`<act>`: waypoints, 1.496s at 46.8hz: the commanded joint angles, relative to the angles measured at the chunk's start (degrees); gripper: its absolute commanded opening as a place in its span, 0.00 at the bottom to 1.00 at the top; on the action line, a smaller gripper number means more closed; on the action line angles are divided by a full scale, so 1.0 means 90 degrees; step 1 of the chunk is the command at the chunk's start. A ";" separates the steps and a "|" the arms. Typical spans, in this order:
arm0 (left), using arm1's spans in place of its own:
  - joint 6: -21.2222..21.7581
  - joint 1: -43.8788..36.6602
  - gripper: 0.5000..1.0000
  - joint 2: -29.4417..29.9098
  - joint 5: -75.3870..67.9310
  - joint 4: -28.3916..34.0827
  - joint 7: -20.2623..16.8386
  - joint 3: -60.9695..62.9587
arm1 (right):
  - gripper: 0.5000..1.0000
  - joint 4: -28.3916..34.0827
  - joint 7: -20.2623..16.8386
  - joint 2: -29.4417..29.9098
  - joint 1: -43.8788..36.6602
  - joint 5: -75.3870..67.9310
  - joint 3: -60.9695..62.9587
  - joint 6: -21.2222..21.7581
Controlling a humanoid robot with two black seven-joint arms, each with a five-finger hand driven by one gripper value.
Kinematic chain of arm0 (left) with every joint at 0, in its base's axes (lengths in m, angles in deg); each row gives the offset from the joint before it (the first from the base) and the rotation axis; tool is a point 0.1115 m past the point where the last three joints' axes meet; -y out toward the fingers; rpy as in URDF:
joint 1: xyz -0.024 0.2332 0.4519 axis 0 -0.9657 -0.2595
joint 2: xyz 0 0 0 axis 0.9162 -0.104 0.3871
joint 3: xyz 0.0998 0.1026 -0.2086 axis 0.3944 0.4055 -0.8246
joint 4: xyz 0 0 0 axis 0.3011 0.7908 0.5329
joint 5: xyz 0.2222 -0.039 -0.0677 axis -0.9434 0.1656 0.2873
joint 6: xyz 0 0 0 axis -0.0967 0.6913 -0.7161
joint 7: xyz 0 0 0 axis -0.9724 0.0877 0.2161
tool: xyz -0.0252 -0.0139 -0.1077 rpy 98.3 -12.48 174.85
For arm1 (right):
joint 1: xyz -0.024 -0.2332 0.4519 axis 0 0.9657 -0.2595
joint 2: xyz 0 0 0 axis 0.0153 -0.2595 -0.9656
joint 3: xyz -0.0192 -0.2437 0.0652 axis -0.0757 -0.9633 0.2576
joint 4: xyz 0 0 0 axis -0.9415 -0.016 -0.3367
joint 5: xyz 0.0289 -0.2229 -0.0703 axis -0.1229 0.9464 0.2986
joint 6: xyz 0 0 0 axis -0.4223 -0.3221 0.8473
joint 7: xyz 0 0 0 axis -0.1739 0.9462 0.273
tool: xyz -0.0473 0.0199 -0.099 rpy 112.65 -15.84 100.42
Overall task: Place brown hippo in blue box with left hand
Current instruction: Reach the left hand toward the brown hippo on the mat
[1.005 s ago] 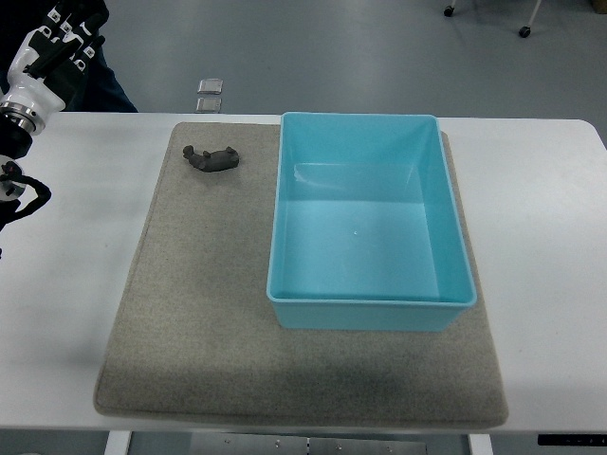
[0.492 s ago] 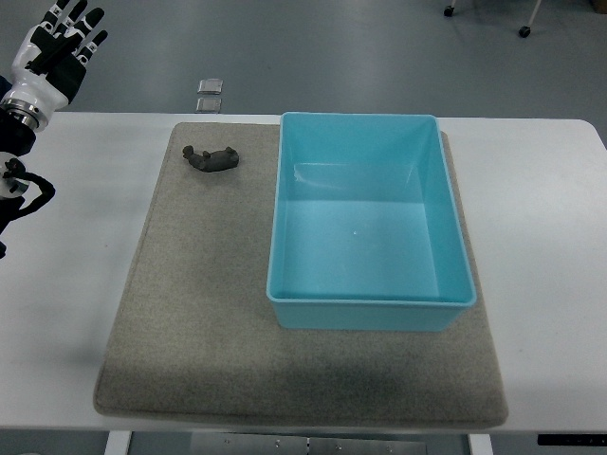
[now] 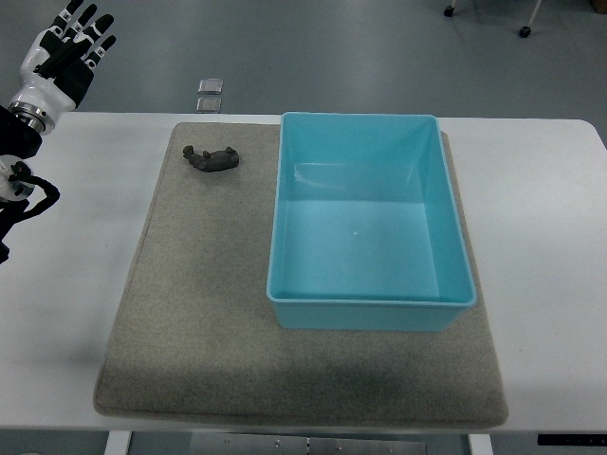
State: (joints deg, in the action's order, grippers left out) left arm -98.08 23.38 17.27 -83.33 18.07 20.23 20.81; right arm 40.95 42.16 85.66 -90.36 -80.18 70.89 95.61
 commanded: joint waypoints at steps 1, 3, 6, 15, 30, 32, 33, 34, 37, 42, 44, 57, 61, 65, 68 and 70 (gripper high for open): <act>-0.0260 0.0002 0.99 0.0020 -0.0077 0.0020 -0.0008 0.0050 | 0.87 0.0000 0.0000 0.0000 0.0000 0.0000 -0.0003 0.0000; -0.0348 0.0002 0.98 0.0030 -0.0107 0.0010 0.0001 0.0079 | 0.87 0.0000 0.0000 0.0000 0.0000 0.0000 -0.0003 0.0000; -0.0397 0.0041 0.98 0.0078 -0.0214 -0.0019 0.0021 0.0108 | 0.87 0.0000 0.0000 0.0000 0.0000 0.0000 0.0006 0.0000; -0.0358 0.0353 0.97 0.0313 -0.1795 -0.0146 0.0021 0.0362 | 0.87 0.0000 0.0000 0.0000 0.0000 0.0000 0.0006 0.0000; -0.0280 0.0558 0.97 0.0440 -0.4217 -0.0321 0.0031 0.0402 | 0.87 0.0000 0.0000 0.0000 0.0000 0.0000 -0.0003 0.0000; -0.0280 0.0549 0.96 0.0459 -0.4413 -0.0448 0.0031 0.0421 | 0.87 0.0000 0.0000 0.0000 0.0000 0.0000 0.0006 0.0000; -0.0290 0.0549 0.96 0.0488 -0.4511 -0.0516 0.0031 0.0450 | 0.87 0.0000 0.0000 0.0000 0.0000 0.0000 -0.0003 0.0000; -0.0280 0.0558 0.96 0.0508 -0.4618 -0.0575 0.0031 0.0499 | 0.87 0.0000 0.0000 0.0000 0.0000 0.0000 -0.0003 0.0000; -0.0241 0.0607 0.96 0.0576 -0.4930 -0.0751 0.0040 0.0684 | 0.87 0.0000 0.0000 0.0000 0.0000 0.0000 0.0006 0.0000; -0.0231 0.0724 0.96 0.0635 -0.5497 -0.1024 0.0050 0.1074 | 0.87 0.0000 0.0000 0.0000 0.0000 0.0000 -0.0003 0.0000; -0.0231 0.0802 0.96 0.0635 -0.5750 -0.1103 0.0050 0.1270 | 0.87 0.0000 0.0000 0.0000 0.0000 0.0000 -0.0003 0.0000; 0.0412 0.1115 0.94 0.0577 -0.7352 -0.1132 0.0119 0.2188 | 0.87 0.0000 0.0000 0.0000 0.0000 0.0000 0.0006 0.0000; 0.0842 0.1134 0.92 0.0508 -0.7597 -0.1103 0.0128 0.2520 | 0.87 0.0000 0.0000 0.0000 0.0000 0.0000 0.0006 0.0000; 0.1106 0.1203 0.92 0.0498 -0.7607 -0.1083 0.0138 0.2862 | 0.87 0.0000 0.0000 0.0000 0.0000 0.0000 -0.0003 0.0000; 0.1185 0.1213 0.88 0.0401 -0.7597 -0.1064 0.0148 0.3077 | 0.87 0.0000 0.0000 0.0000 0.0000 0.0000 -0.0003 0.0000; 0.1233 0.1213 0.88 0.0342 -0.7597 -0.1035 0.0206 0.3165 | 0.87 0.0000 0.0000 0.0000 0.0000 0.0010 0.0006 0.0000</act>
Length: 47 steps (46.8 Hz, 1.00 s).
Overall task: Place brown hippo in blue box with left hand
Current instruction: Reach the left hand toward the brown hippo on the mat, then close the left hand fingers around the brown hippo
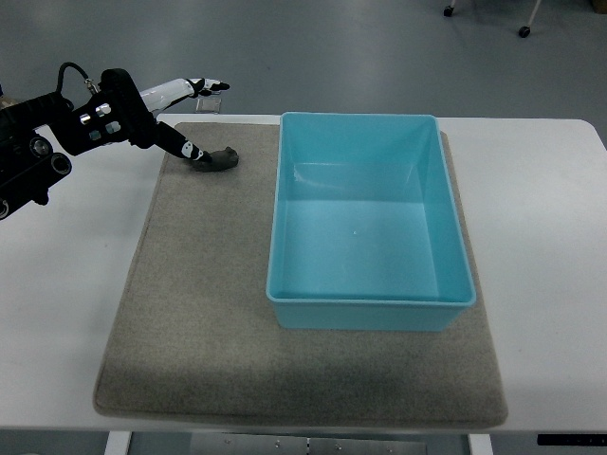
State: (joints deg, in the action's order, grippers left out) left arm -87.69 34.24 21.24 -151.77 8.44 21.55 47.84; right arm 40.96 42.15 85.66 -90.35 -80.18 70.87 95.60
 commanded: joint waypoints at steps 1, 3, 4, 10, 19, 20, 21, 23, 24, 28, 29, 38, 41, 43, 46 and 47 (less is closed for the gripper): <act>0.0118 -0.0004 0.88 -0.0108 0.0007 0.0054 0.0128 0.0181 | 0.87 0.0000 0.0001 0.0000 0.0000 0.0000 -0.0001 0.0000; 0.0167 -0.0004 0.88 -0.0118 -0.0003 0.0074 0.0265 0.0210 | 0.87 0.0000 0.0001 0.0000 0.0000 0.0000 0.0008 0.0000; 0.0186 -0.0004 0.88 -0.0118 -0.0003 0.0074 0.0323 0.0230 | 0.87 0.0000 0.0001 0.0000 0.0000 0.0000 -0.0001 0.0000; 0.0196 -0.0004 0.88 -0.0137 -0.0003 0.0113 0.0451 0.0279 | 0.87 0.0000 0.0001 0.0000 0.0000 0.0000 -0.0001 0.0000; 0.0245 0.0055 0.80 -0.0342 -0.0013 0.0337 0.0529 0.0279 | 0.87 0.0000 0.0001 0.0000 0.0000 0.0000 -0.0001 0.0000; 0.0245 0.0045 0.80 -0.0362 -0.0013 0.0357 0.0529 0.0289 | 0.87 0.0000 0.0001 0.0000 0.0000 0.0000 -0.0001 0.0000; 0.0245 0.0055 0.80 -0.0381 -0.0013 0.0367 0.0529 0.0289 | 0.87 0.0000 0.0001 0.0000 0.0000 0.0000 -0.0001 0.0000; 0.0245 0.0055 0.77 -0.0411 -0.0013 0.0377 0.0539 0.0298 | 0.87 0.0000 0.0001 0.0000 0.0000 0.0000 -0.0001 0.0000; 0.0245 0.0055 0.75 -0.0420 -0.0013 0.0377 0.0539 0.0328 | 0.87 0.0000 0.0001 0.0000 0.0000 0.0000 -0.0001 0.0000; 0.0284 0.0094 0.73 -0.0440 -0.0013 0.0387 0.0549 0.0455 | 0.87 0.0000 0.0001 0.0000 0.0000 0.0000 0.0008 0.0000; 0.0304 0.0103 0.73 -0.0440 -0.0013 0.0387 0.0549 0.0493 | 0.87 0.0000 0.0001 0.0000 0.0000 0.0000 -0.0001 0.0000; 0.0528 0.0133 0.72 -0.0450 -0.0013 0.0396 0.0636 0.0738 | 0.87 0.0000 0.0001 0.0000 0.0000 0.0000 -0.0001 0.0000; 0.0548 0.0133 0.71 -0.0498 -0.0022 0.0435 0.0666 0.0748 | 0.87 0.0000 0.0001 0.0000 0.0000 0.0000 -0.0001 0.0000; 0.0548 0.0133 0.71 -0.0567 -0.0042 0.0474 0.0666 0.0767 | 0.87 0.0000 0.0001 0.0000 0.0000 0.0000 0.0008 0.0000; 0.0548 0.0133 0.69 -0.0616 -0.0071 0.0582 0.0666 0.0777 | 0.87 0.0000 0.0001 0.0000 0.0000 0.0000 0.0008 0.0000; 0.0548 0.0133 0.68 -0.0625 -0.0081 0.0611 0.0666 0.0777 | 0.87 0.0000 0.0001 0.0000 0.0000 0.0000 0.0008 0.0000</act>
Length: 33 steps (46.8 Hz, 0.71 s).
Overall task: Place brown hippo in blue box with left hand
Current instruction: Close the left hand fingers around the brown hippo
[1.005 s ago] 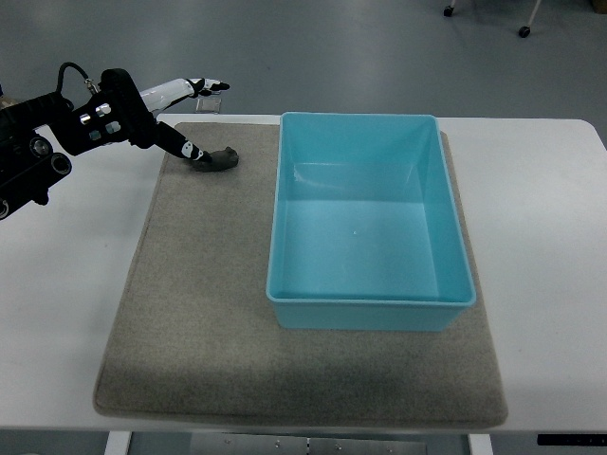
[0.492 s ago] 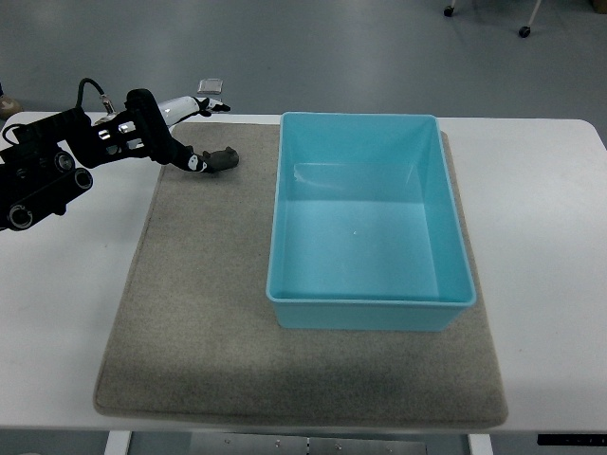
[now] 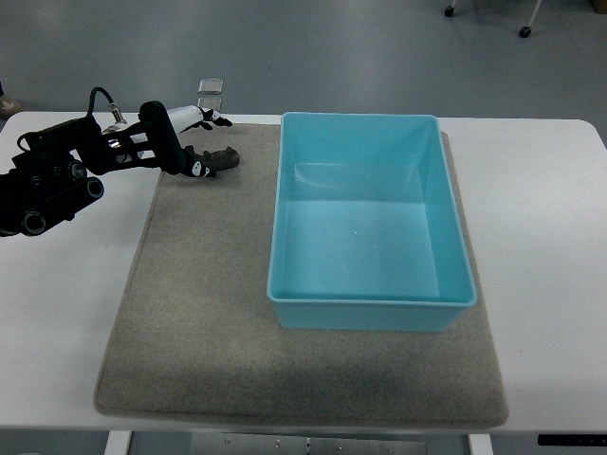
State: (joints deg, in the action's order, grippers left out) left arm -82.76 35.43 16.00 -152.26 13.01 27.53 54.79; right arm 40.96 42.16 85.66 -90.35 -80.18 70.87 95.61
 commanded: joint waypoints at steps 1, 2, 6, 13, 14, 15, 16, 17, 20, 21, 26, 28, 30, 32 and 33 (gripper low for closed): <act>0.0000 0.0000 0.67 -0.0063 -0.0037 0.0124 0.0001 0.0004 | 0.87 0.0000 0.0000 0.0000 0.0000 0.0000 0.0008 0.0000; 0.0000 0.0000 0.65 -0.0092 -0.0037 0.0143 0.0001 0.0014 | 0.87 0.0000 0.0000 0.0000 0.0000 0.0000 -0.0002 0.0000; 0.0000 0.0000 0.63 -0.0122 -0.0037 0.0173 0.0001 0.0014 | 0.87 0.0000 0.0000 0.0000 0.0000 0.0000 -0.0002 0.0000; 0.0000 0.0000 0.56 -0.0141 -0.0124 0.0173 0.0001 0.0014 | 0.87 0.0000 0.0000 0.0000 0.0000 0.0000 -0.0002 0.0000; 0.0000 0.0000 0.55 -0.0141 -0.0144 0.0173 0.0001 0.0014 | 0.87 0.0000 0.0000 0.0000 0.0000 0.0000 -0.0002 0.0000; 0.0000 0.0000 0.53 -0.0141 -0.0163 0.0173 0.0001 0.0014 | 0.87 0.0000 0.0000 0.0000 0.0000 0.0000 0.0008 0.0000; 0.0000 0.0000 0.51 -0.0141 -0.0173 0.0173 0.0010 0.0014 | 0.87 0.0000 0.0000 0.0000 0.0000 0.0000 0.0008 0.0000; 0.0000 0.0000 0.50 -0.0141 -0.0173 0.0173 0.0011 0.0014 | 0.87 0.0000 0.0000 0.0000 0.0000 0.0000 0.0008 0.0000; 0.0000 0.0000 0.50 -0.0141 -0.0173 0.0192 0.0011 0.0014 | 0.87 0.0000 0.0000 0.0000 0.0000 0.0000 -0.0002 0.0000; 0.0000 0.0000 0.50 -0.0141 -0.0173 0.0212 0.0011 0.0014 | 0.87 0.0000 0.0000 0.0000 0.0000 0.0000 -0.0002 0.0000; 0.0000 -0.0010 0.50 -0.0180 -0.0173 0.0300 0.0011 0.0014 | 0.87 0.0000 0.0000 0.0000 0.0000 0.0000 0.0008 0.0000; 0.0010 -0.0020 0.50 -0.0229 -0.0173 0.0300 0.0011 0.0014 | 0.87 0.0000 0.0000 0.0000 0.0000 0.0000 0.0008 0.0000; 0.0020 -0.0020 0.50 -0.0239 -0.0173 0.0319 0.0011 0.0014 | 0.87 0.0000 0.0000 0.0000 0.0000 0.0000 -0.0002 0.0000; 0.0039 -0.0020 0.50 -0.0248 -0.0173 0.0378 0.0011 0.0014 | 0.87 0.0000 0.0000 0.0000 0.0000 0.0000 0.0008 0.0000; 0.0049 -0.0020 0.50 -0.0268 -0.0173 0.0417 0.0011 0.0014 | 0.87 0.0000 0.0000 0.0000 0.0000 0.0000 -0.0002 0.0000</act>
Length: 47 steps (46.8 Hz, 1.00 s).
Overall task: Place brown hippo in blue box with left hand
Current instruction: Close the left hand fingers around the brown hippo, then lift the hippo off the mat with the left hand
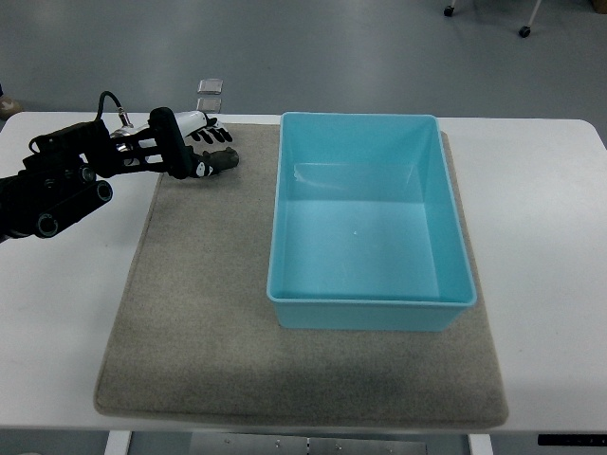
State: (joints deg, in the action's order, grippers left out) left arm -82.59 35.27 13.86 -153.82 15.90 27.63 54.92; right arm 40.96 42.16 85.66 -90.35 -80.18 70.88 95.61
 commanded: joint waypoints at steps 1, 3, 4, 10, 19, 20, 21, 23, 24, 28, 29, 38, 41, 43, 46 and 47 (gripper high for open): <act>0.0040 -0.0001 0.50 -0.0031 0.0000 0.0134 0.0000 0.0000 | 0.87 0.0000 0.0000 0.0000 0.0000 0.0000 -0.0003 0.0000; 0.0050 -0.0001 0.50 -0.0041 0.0000 0.0173 0.0000 0.0000 | 0.87 0.0000 0.0000 0.0000 0.0000 0.0000 -0.0003 0.0000; 0.0050 -0.0001 0.50 -0.0041 0.0000 0.0183 0.0000 0.0000 | 0.87 0.0000 0.0000 0.0000 0.0000 0.0000 0.0006 0.0000; 0.0060 -0.0011 0.49 -0.0119 0.0000 0.0222 0.0000 0.0000 | 0.87 0.0000 0.0000 0.0000 0.0000 0.0000 0.0006 0.0000; 0.0060 -0.0020 0.47 -0.0129 0.0000 0.0222 0.0000 0.0000 | 0.87 0.0000 0.0000 0.0000 0.0000 0.0000 -0.0003 0.0000; 0.0060 -0.0020 0.45 -0.0129 0.0000 0.0222 0.0000 0.0000 | 0.87 0.0000 0.0000 0.0000 0.0000 0.0000 0.0006 0.0000; 0.0060 -0.0030 0.44 -0.0129 0.0000 0.0203 0.0000 0.0000 | 0.87 0.0000 0.0000 0.0000 0.0000 0.0000 0.0007 0.0000; 0.0060 -0.0040 0.42 -0.0129 0.0000 0.0222 0.0000 0.0000 | 0.87 0.0000 0.0000 0.0000 0.0000 0.0000 0.0006 0.0000; 0.0060 -0.0040 0.41 -0.0129 0.0000 0.0222 0.0000 0.0000 | 0.87 0.0000 0.0000 0.0000 0.0000 0.0000 0.0007 0.0000; 0.0060 -0.0050 0.41 -0.0129 0.0000 0.0203 0.0000 0.0000 | 0.87 0.0000 0.0000 0.0000 0.0000 0.0000 0.0007 0.0000; 0.0060 -0.0050 0.38 -0.0129 0.0000 0.0222 0.0000 0.0000 | 0.87 0.0000 0.0000 0.0000 0.0000 0.0000 0.0007 0.0000; 0.0060 -0.0050 0.15 -0.0129 0.0000 0.0222 0.0000 0.0000 | 0.87 0.0000 0.0000 0.0000 0.0000 0.0000 -0.0003 0.0000; 0.0060 -0.0050 0.00 -0.0129 0.0000 0.0222 0.0000 0.0000 | 0.87 0.0000 0.0000 0.0000 0.0000 0.0000 0.0006 0.0000; 0.0060 -0.0040 0.00 -0.0129 0.0000 0.0222 0.0010 0.0000 | 0.87 0.0000 0.0000 0.0000 0.0000 0.0000 -0.0003 0.0000; 0.0060 -0.0040 0.00 -0.0129 0.0000 0.0203 0.0000 0.0000 | 0.87 0.0000 0.0000 0.0000 0.0000 0.0000 0.0007 0.0000; 0.0060 -0.0030 0.00 -0.0129 0.0009 0.0193 0.0010 -0.0010 | 0.87 0.0000 0.0000 0.0000 0.0000 0.0000 -0.0003 0.0000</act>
State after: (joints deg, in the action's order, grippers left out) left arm -82.06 34.82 12.71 -153.83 17.86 27.67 54.92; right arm 40.96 42.16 85.66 -90.35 -80.18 70.91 95.61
